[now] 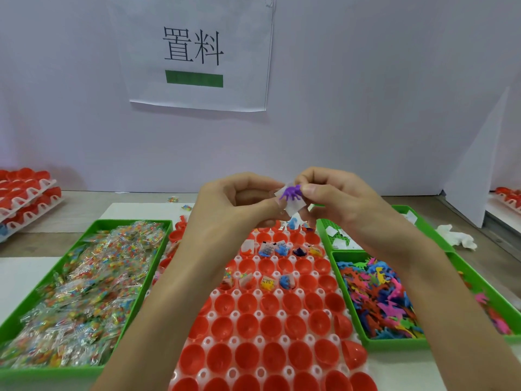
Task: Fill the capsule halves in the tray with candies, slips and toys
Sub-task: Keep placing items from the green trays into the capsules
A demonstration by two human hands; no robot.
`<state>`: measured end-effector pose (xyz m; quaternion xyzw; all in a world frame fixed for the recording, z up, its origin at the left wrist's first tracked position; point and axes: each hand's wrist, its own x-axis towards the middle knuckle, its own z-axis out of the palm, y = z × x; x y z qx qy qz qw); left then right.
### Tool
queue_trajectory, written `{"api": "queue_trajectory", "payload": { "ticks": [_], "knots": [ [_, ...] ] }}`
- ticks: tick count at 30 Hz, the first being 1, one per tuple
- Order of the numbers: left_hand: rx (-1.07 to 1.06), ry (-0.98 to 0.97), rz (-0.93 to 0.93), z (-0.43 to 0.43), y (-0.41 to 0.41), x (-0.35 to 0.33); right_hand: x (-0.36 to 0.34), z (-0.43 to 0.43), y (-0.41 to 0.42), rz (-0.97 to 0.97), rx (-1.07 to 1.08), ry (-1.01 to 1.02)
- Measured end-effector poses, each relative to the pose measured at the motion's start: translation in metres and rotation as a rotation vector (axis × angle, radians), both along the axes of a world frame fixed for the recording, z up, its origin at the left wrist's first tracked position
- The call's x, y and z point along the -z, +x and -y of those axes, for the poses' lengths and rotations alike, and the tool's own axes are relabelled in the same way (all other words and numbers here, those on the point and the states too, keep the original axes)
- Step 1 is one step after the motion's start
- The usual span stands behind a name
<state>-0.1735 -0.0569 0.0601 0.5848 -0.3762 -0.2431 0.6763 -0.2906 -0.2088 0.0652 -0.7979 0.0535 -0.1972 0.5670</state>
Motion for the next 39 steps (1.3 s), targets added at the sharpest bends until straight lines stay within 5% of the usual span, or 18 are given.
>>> {"api": "queue_trajectory", "payload": {
  "ticks": [8, 19, 30, 35, 39],
  "knots": [
    [-0.004, -0.049, -0.046, 0.001, -0.001, 0.001, -0.006, -0.010, 0.001, 0.008, 0.126, -0.083],
    [-0.126, -0.413, -0.528, 0.013, -0.027, 0.009, 0.016, -0.047, 0.030, 0.276, 0.380, 0.029],
    [-0.098, -0.431, -0.540, 0.012, -0.021, 0.007, 0.018, -0.044, 0.027, 0.280, 0.359, -0.098],
    [-0.083, -0.470, -0.567, 0.011, -0.021, 0.006, 0.016, -0.039, 0.026, 0.345, 0.256, 0.084],
    [-0.066, -0.457, -0.547, 0.012, -0.026, 0.006, 0.013, -0.039, 0.022, 0.390, 0.376, -0.070]
  ]
}}
